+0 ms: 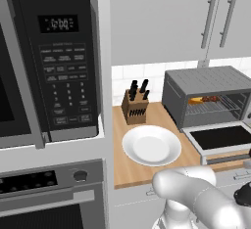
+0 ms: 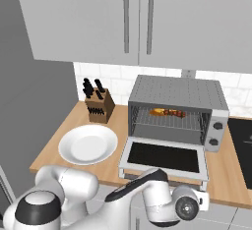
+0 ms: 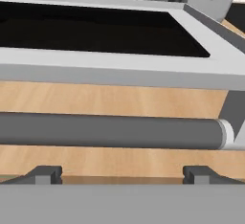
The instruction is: Pick up the kebab skewer and baguette bread, and place them inside the toaster oven. Close the toaster oven door and start by setting the timer.
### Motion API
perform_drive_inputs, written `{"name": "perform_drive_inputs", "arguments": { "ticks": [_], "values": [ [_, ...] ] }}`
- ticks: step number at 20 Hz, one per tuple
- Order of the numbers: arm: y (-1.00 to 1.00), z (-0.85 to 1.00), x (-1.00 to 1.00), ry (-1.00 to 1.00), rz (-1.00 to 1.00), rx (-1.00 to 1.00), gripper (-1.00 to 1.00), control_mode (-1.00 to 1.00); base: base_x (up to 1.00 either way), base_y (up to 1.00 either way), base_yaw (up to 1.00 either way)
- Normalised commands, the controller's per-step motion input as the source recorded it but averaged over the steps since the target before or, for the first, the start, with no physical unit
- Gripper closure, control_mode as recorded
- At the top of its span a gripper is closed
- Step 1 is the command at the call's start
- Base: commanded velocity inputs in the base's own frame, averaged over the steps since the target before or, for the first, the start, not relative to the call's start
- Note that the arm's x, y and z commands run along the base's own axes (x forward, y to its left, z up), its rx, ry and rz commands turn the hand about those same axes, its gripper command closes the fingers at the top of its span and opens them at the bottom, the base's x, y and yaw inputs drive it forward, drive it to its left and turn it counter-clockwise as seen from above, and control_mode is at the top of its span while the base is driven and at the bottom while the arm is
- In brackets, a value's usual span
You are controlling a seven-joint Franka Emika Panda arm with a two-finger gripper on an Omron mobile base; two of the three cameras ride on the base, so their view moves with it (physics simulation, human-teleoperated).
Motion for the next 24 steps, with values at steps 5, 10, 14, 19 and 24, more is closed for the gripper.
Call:
{"name": "perform_drive_inputs", "arguments": {
  "ticks": [5, 10, 14, 19, 24],
  "values": [
    [0.0, -0.13, 0.01, 0.0, 0.0, 0.0, -1.0, -1.0, 0.0, 0.0, 0.0],
    [0.0, 0.0, 0.04, 0.0, 0.0, 0.0, -1.0, -1.0, 0.0, 0.0, 0.0],
    [0.0, 0.06, 0.05, 0.0, 0.0, 0.01, -1.0, -1.0, 0.0, 0.0, 0.0],
    [0.0, 0.02, 0.03, 0.0, 0.0, 0.0, -1.0, -1.0, 0.0, 0.0, 0.0],
    [0.0, 0.0, 0.06, 0.0, 0.0, 0.0, -1.0, -1.0, 0.0, 0.0, 0.0]
  ]
}}
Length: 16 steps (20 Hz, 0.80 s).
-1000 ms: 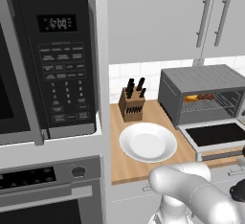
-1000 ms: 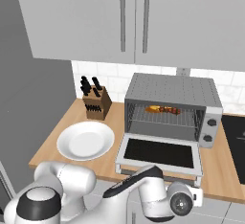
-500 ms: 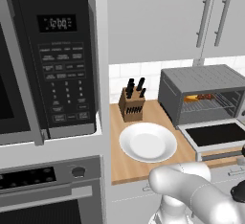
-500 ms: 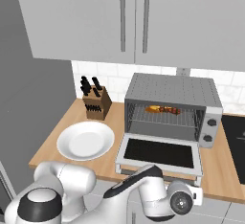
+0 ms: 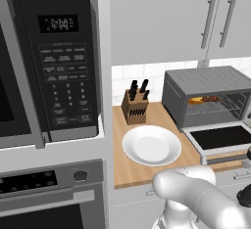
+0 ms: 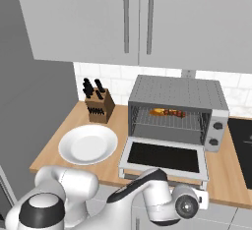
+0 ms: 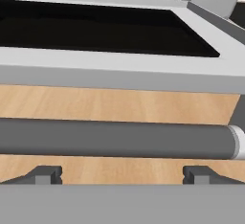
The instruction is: Pick up the kebab skewer and baguette bread, and place them inside the toaster oven. Close the toaster oven door and start by setting the timer.
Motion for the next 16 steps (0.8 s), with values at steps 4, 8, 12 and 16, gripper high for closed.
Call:
{"name": "perform_drive_inputs", "arguments": {
  "ticks": [4, 8, 12, 16],
  "values": [
    [0.0, 0.0, 0.09, 0.0, 0.0, 0.0, -1.0, -1.0, 0.0, 0.0, 0.0],
    [0.01, -0.04, 0.11, 0.0, 0.0, 0.0, -1.0, -1.0, 0.0, 0.0, 0.0],
    [0.02, -0.03, 0.23, 0.0, 0.0, 0.0, -1.0, -1.0, 0.0, 0.0, 0.0],
    [0.01, 0.18, 0.09, 0.0, 0.0, 0.0, -1.0, -1.0, 0.0, 0.0, 0.0]
  ]
}}
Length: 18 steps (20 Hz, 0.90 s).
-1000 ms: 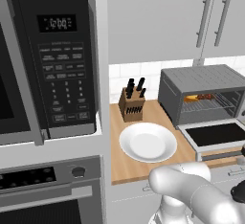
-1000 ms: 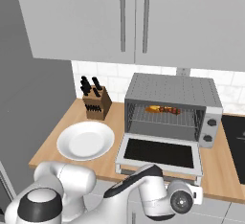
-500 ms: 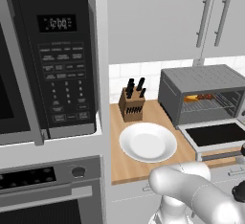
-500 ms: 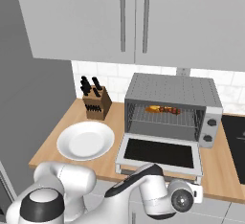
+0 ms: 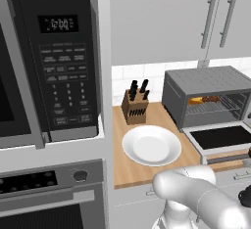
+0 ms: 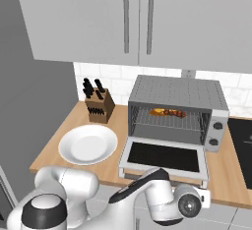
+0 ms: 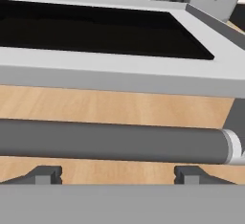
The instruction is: Pick up the kebab skewer and baguette bread, and place them inside the toaster oven. Close the toaster oven door and start by setting the timer.
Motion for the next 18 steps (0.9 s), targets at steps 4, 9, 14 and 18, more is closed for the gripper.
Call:
{"name": "perform_drive_inputs", "arguments": {
  "ticks": [4, 9, 14, 18],
  "values": [
    [0.11, 0.35, 0.12, -0.01, 0.0, 0.0, -1.0, -1.0, 0.0, 0.0, 0.0],
    [0.21, 0.31, 0.23, 0.0, 0.0, 0.0, -1.0, -1.0, 0.0, 0.0, 0.0],
    [0.29, 0.35, 0.31, 0.0, 0.0, 0.0, -1.0, -1.0, 0.0, 0.0, 0.0],
    [0.3, 0.33, 0.36, 0.0, 0.0, 0.0, -1.0, -1.0, 0.0, 0.0, 0.0]
  ]
}}
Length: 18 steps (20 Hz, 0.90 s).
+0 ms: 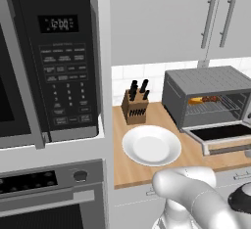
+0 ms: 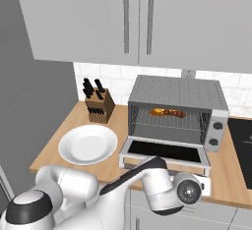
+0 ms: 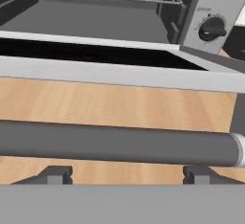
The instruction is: Pick up the kebab skewer and baguette bread, and place them inside the toaster oven. Close the toaster oven door and start by setting the timer.
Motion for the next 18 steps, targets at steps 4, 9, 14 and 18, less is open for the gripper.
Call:
{"name": "perform_drive_inputs", "arguments": {
  "ticks": [4, 9, 14, 18],
  "values": [
    [0.32, 0.33, 0.43, 0.0, 0.0, 0.0, -1.0, -1.0, 0.0, 0.0, 0.0],
    [0.34, 0.32, 0.44, -0.01, 0.0, 0.0, -1.0, -1.0, 0.0, 0.0, 0.0],
    [0.36, 0.3, 0.45, -0.05, 0.0, 0.0, -1.0, -1.0, 0.0, 0.0, 0.0],
    [0.34, 0.31, 0.46, -0.06, 0.0, 0.0, -1.0, -1.0, 0.0, 0.0, 0.0]
  ]
}}
